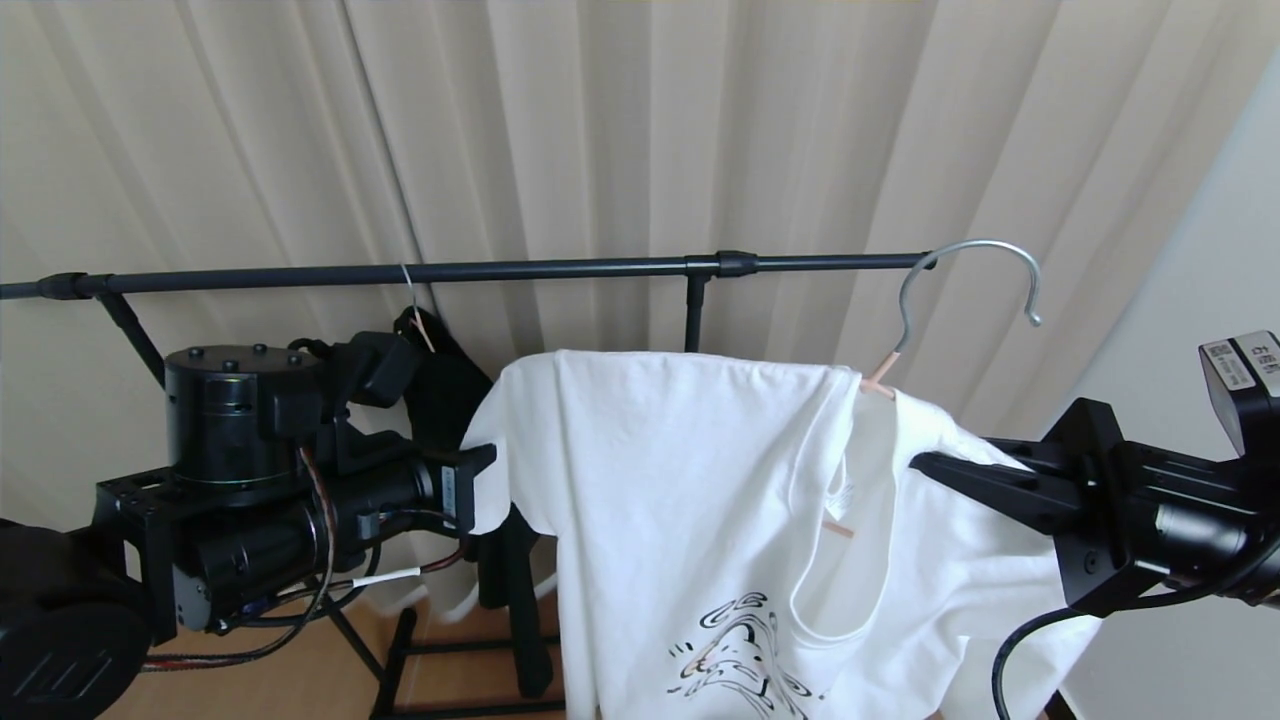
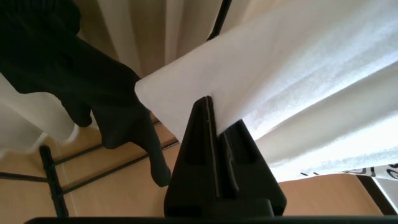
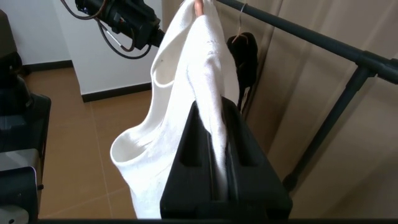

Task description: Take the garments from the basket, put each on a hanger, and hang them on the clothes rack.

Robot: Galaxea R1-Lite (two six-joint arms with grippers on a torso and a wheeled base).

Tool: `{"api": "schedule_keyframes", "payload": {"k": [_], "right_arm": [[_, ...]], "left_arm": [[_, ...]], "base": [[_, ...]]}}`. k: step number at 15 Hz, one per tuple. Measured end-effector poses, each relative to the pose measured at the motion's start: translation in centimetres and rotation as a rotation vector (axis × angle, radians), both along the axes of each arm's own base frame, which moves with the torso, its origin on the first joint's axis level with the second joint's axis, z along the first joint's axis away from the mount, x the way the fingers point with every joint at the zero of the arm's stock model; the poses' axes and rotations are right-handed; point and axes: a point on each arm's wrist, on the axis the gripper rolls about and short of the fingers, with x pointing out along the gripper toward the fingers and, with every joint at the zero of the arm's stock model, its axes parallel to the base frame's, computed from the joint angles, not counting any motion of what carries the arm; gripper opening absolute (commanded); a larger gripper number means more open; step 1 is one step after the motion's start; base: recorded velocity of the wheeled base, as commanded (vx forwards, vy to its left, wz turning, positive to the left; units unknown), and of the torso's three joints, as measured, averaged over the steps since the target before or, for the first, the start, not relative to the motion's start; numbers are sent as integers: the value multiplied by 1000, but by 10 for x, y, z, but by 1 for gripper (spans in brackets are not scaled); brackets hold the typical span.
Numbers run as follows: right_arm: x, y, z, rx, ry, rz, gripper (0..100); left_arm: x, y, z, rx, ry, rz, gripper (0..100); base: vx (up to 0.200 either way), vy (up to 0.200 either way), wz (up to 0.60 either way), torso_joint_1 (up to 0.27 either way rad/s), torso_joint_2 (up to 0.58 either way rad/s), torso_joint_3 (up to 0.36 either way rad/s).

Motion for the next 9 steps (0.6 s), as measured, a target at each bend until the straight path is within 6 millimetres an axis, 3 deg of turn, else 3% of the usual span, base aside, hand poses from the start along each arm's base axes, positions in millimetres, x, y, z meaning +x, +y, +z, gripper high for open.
{"api": "schedule_keyframes", "payload": {"k": [9], "right_arm": [[-2,-1,2,3,-12,-1,0]], "left_arm": [[-15,18,1,2,-5,59,0]], "base": [[0,0,0,0,0,0]]}}
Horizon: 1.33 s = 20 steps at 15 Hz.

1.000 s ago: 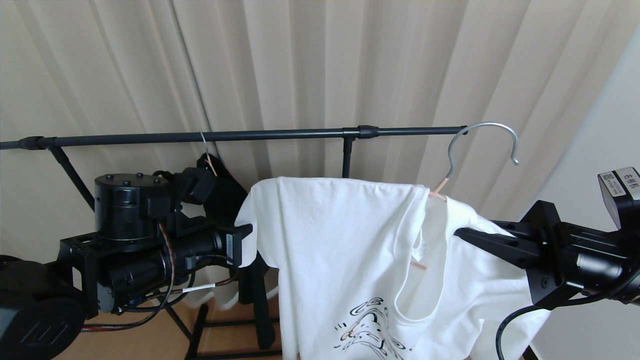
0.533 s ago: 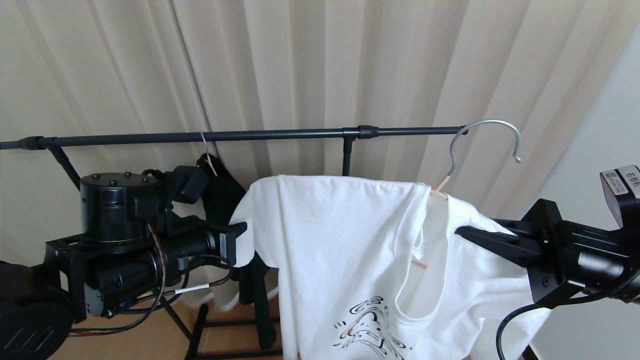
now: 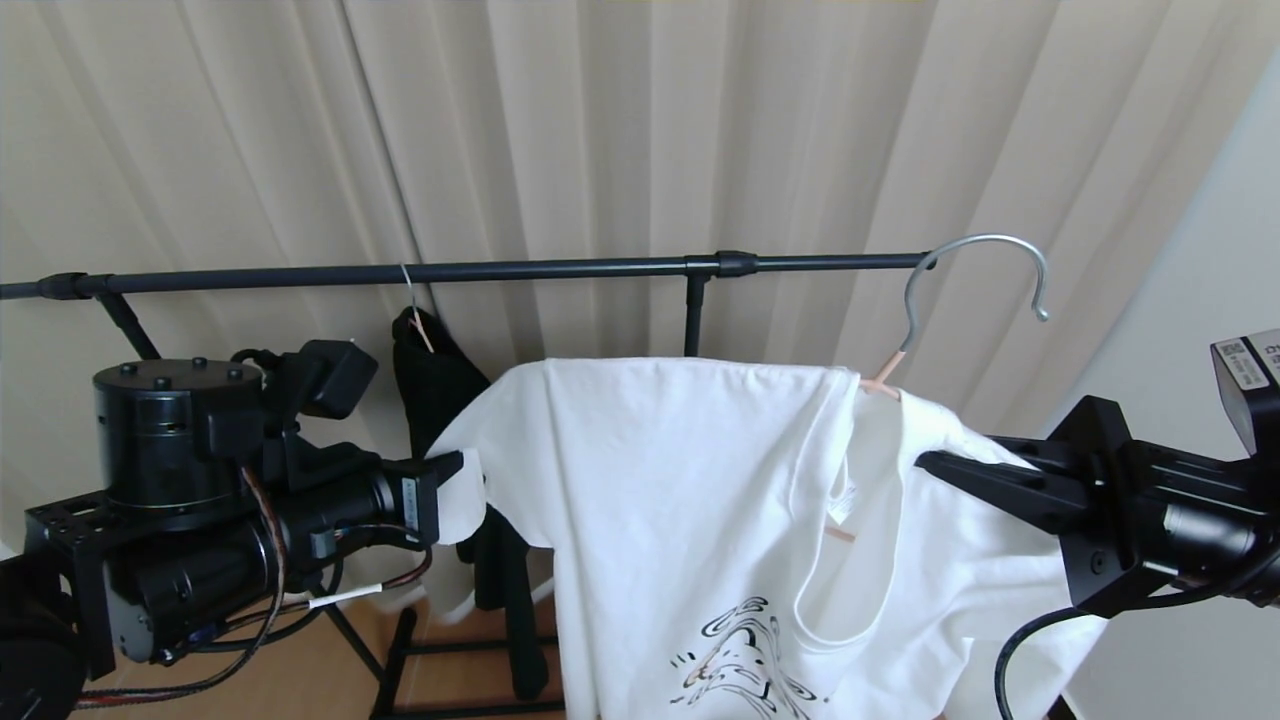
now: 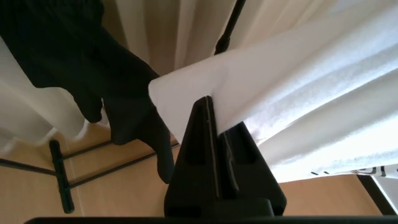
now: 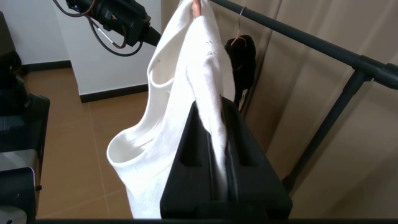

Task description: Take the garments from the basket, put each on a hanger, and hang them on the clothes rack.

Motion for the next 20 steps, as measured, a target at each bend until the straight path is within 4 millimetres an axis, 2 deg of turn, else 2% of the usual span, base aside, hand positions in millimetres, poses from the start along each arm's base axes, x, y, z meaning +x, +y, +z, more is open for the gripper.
{"api": "schedule_keyframes", "payload": {"k": [5,20], "right_arm": [[0,0,1,1,-3,-2,0],[3,-6,3,5,-6,-30,0]], "left_arm": [[-3,11,-3,3,11,38,0],[0,26,-8,-16,39,113,0]], "base": [[0,0,0,0,0,0],[0,0,0,0,0,0]]}}
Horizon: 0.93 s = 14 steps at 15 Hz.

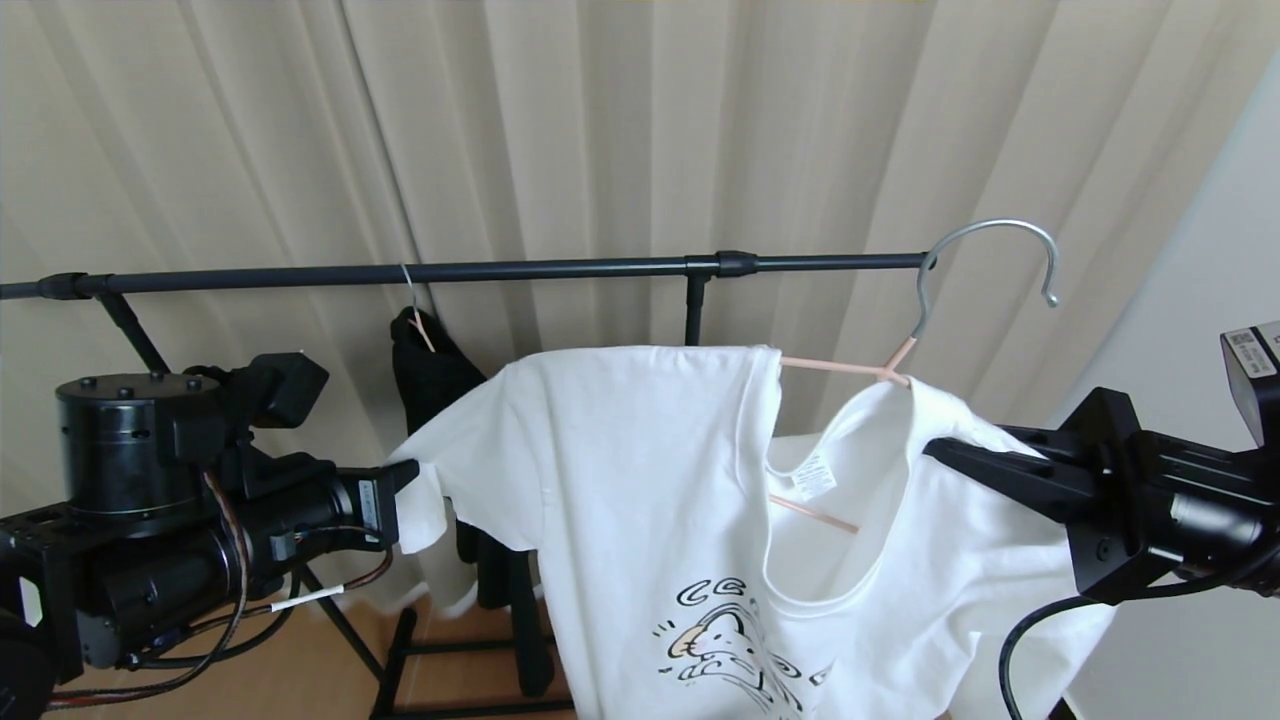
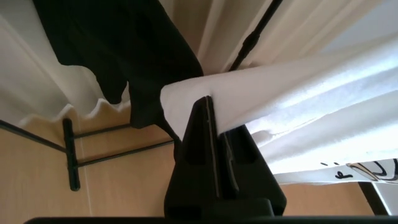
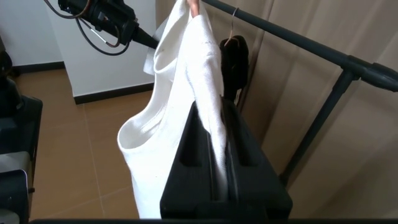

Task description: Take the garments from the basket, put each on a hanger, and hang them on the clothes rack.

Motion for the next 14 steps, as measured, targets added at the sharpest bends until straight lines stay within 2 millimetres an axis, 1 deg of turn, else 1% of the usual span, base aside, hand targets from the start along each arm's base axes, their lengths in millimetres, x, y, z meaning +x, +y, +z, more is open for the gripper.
{"api": "schedule_keyframes", "payload": {"k": [8,14], "right_arm": [[0,-1,0,1,0,-3,0],[1,-2,0,1,0,-11,0]], "left_arm": [[-3,9,-8,-4,33,38,0],[-2,11,-11,0,45,50,0]], "base": [[0,0,0,0,0,0],[0,0,0,0,0,0]]}}
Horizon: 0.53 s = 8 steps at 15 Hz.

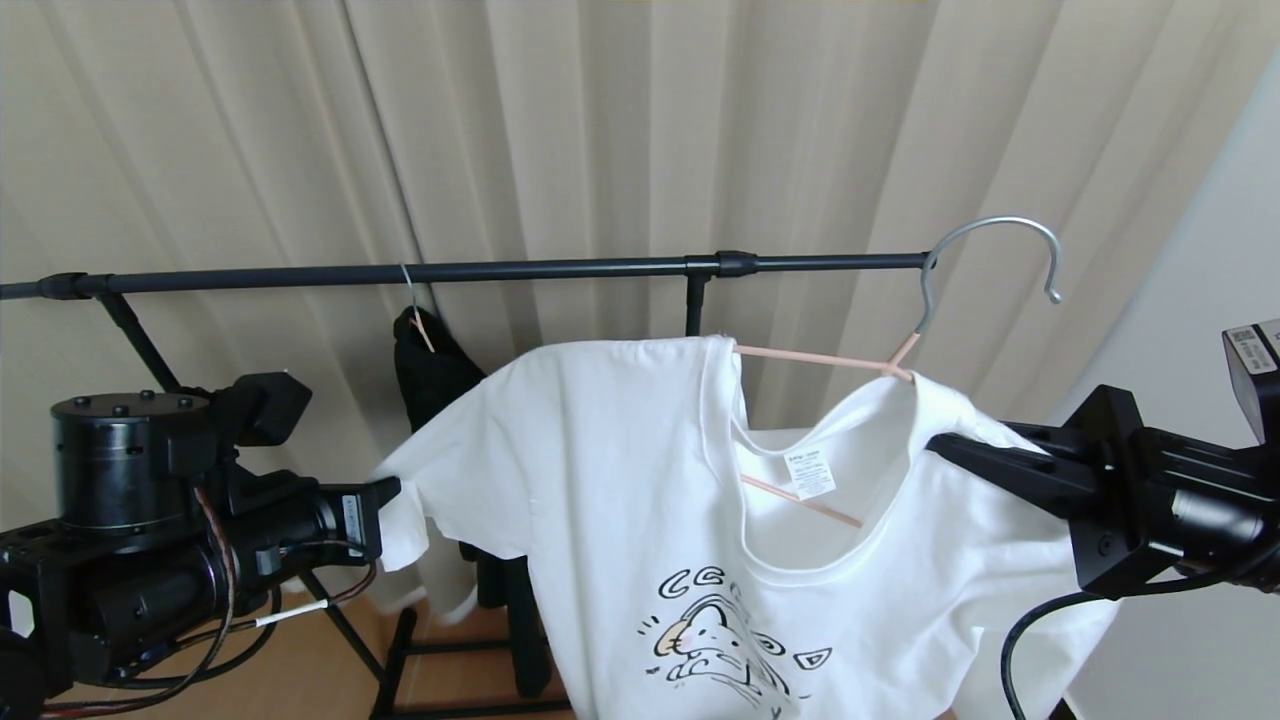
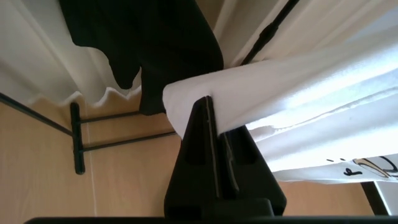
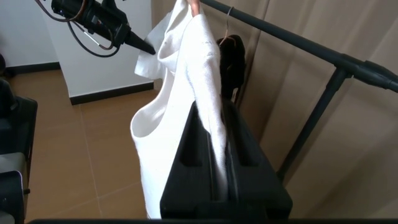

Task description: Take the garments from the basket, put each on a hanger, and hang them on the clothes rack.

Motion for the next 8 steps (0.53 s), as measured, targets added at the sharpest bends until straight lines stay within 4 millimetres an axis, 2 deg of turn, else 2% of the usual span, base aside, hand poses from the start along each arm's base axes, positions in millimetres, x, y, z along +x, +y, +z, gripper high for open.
{"api": "schedule_keyframes", "payload": {"k": [4,5,8], "right_arm": [[0,-1,0,0,-1,-3,0],[0,-1,0,0,-1,-2,0],[0,-1,0,0,0,-3,0]], "left_arm": [[2,2,-2,4,7,12,0],[3,3,-3,4,10,13,100],[3,3,-5,8,17,10,100]], "base": [[0,0,0,0,0,0],[0,0,0,0,0,0],[0,0,0,0,0,0]]}}
